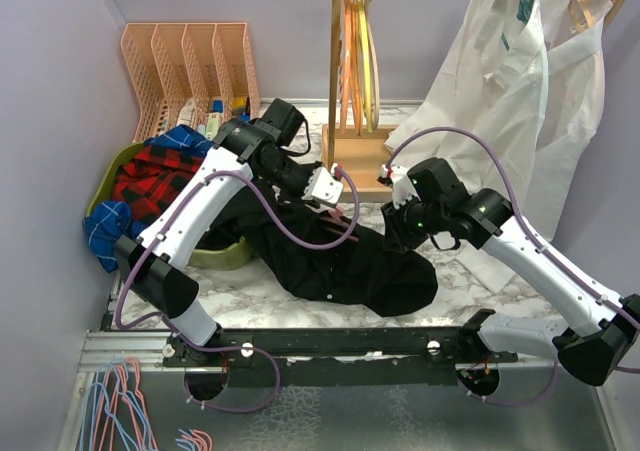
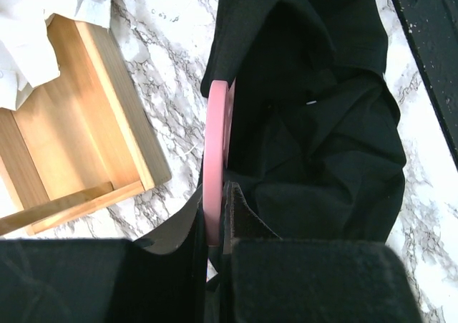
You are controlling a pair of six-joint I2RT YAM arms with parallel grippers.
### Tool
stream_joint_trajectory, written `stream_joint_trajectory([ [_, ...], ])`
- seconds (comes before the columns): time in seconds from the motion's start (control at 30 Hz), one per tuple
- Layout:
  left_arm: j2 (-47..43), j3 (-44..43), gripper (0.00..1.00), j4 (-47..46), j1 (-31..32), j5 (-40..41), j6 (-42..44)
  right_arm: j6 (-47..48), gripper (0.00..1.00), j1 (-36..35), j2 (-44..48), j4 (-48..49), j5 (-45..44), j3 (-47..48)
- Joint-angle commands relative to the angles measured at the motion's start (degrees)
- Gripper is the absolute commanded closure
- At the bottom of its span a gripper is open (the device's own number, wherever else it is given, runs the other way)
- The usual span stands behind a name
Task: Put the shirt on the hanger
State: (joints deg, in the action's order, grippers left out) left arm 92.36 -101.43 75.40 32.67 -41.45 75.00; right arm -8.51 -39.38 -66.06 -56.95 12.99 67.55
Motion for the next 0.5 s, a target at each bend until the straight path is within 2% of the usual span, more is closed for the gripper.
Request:
stream_joint_trajectory([
  [0.0, -1.9, 0.4, 1.00, -0.3, 0.5, 0.0, -0.4, 0.0, 0.76, -0.1, -0.3, 0.9, 1.2, -1.3],
  [0.23, -1.4, -0.8, 1.00, 1.0, 0.6, 0.1, -0.4, -0.5, 0.72, -0.2, -0.7, 2.8, 2.4, -3.3],
  [0.37, -0.7, -1.6, 1.00, 1.6, 1.1, 0.6, -1.2, -1.1, 0.60, -0.2, -1.4, 3.8, 2.6, -4.3],
  [0.4, -0.3, -2.3, 1.00, 2.0, 1.2, 0.7, -1.4, -1.3, 0.61, -0.2, -1.5, 4.0, 2.6, -4.5],
  [0.43, 0.1, -2.8, 1.00, 2.4, 1.4, 0.7, -1.6, -1.4, 0.67, -0.2, -1.7, 4.1, 2.6, -4.6],
  [0.47, 0.4, -3.3, 1.00, 2.8, 1.5, 0.6, -1.8, -1.4, 0.81, -0.2, -1.8, 4.3, 2.4, -4.7],
])
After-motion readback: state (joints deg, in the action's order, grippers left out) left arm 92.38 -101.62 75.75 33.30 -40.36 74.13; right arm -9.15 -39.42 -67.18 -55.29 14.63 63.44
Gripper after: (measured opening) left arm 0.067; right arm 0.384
